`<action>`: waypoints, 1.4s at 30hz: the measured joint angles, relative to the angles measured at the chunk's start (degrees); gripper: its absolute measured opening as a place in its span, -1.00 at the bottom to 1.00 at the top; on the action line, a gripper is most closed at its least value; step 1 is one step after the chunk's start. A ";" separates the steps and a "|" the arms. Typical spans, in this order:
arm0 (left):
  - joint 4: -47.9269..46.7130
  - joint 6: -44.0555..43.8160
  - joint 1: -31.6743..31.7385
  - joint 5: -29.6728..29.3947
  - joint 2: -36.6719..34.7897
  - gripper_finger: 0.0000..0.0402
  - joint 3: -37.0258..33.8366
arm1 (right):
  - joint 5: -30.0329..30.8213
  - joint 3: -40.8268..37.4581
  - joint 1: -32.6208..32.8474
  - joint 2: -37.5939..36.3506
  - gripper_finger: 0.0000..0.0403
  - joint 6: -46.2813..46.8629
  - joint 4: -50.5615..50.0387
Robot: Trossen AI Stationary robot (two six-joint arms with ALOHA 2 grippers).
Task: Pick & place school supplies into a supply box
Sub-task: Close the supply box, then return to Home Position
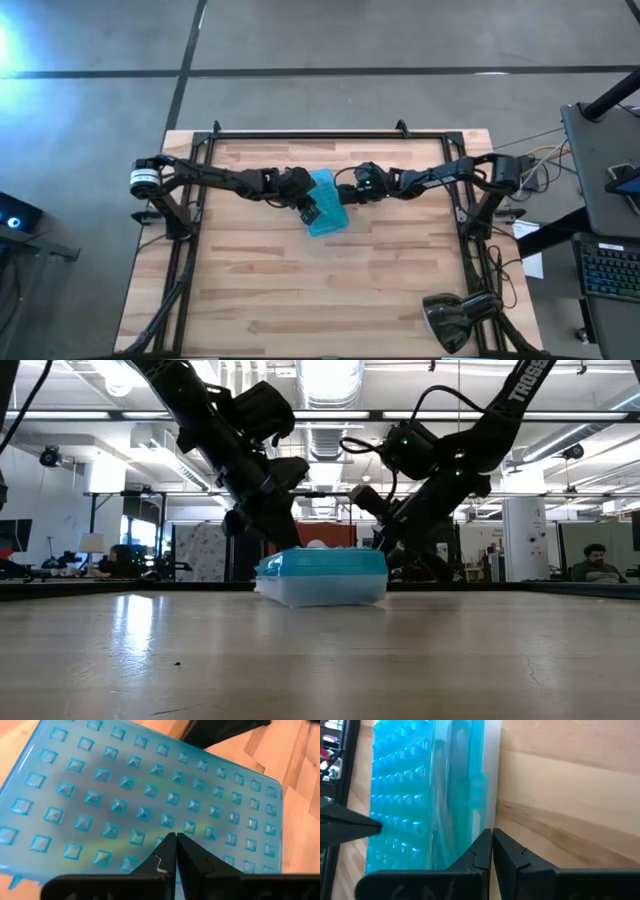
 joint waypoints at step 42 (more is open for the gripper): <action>-8.53 1.60 -2.64 -4.88 -8.39 -1.00 11.06 | 20.63 6.72 1.53 -22.78 -0.96 -32.68 -22.27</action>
